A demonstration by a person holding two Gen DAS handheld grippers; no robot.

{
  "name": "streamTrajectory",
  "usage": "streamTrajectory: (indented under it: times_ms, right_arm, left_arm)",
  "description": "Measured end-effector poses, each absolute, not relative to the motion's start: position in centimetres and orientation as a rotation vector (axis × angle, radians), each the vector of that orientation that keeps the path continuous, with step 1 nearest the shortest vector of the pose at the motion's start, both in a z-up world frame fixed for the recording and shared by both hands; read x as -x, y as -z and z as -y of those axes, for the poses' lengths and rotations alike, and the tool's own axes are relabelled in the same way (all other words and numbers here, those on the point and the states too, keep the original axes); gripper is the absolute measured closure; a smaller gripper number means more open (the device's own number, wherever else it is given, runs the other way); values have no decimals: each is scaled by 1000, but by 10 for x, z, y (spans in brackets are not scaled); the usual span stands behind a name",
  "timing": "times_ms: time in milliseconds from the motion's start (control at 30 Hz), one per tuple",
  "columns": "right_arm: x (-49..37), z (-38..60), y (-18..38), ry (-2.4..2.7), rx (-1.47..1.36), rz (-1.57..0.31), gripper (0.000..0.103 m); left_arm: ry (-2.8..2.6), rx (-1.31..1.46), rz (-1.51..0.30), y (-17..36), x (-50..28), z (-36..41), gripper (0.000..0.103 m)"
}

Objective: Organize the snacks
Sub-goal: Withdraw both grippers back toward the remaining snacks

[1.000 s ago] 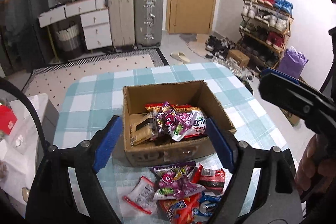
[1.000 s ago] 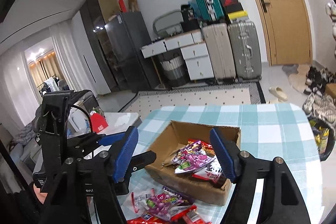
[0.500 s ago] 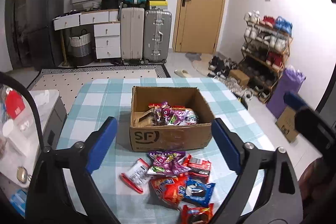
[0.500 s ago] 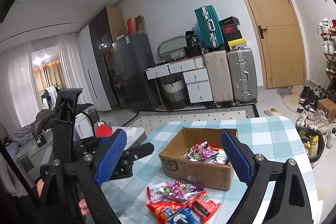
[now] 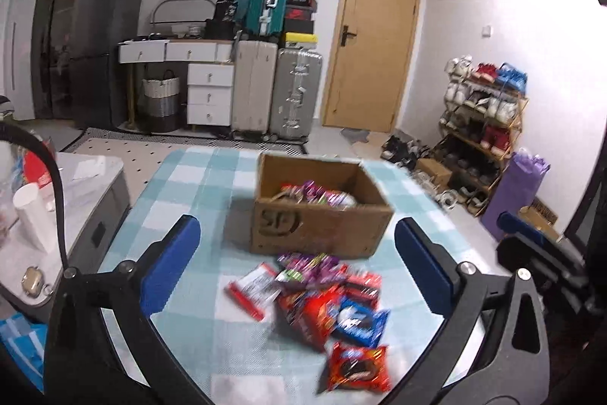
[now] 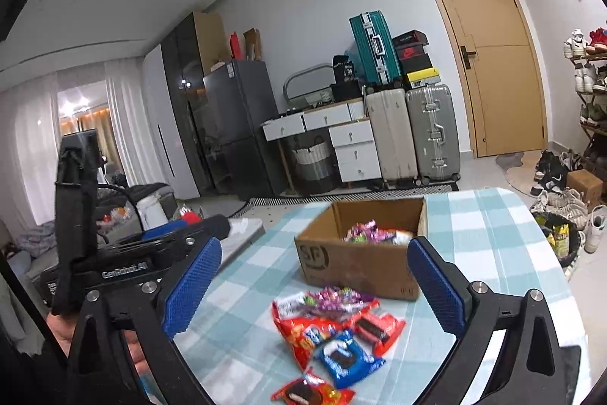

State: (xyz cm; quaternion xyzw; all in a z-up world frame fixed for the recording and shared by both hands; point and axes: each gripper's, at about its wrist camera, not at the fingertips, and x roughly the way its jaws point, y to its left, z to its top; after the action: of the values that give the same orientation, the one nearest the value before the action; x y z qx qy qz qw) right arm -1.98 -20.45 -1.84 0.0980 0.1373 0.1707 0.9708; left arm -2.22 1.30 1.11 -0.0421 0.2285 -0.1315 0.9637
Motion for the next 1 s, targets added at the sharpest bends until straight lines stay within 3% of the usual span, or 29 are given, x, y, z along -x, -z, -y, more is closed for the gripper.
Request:
streamTrajectory:
  times_ms: [633,1000]
  right_arm:
    - [18,204,110,-358,-196,-485,2]
    - [-1,169,167,-394,-191,-679,2]
  left_arm:
    - [195,51,-541,98,18,-22,1]
    - [218,111,-590,127,10,-28,1]
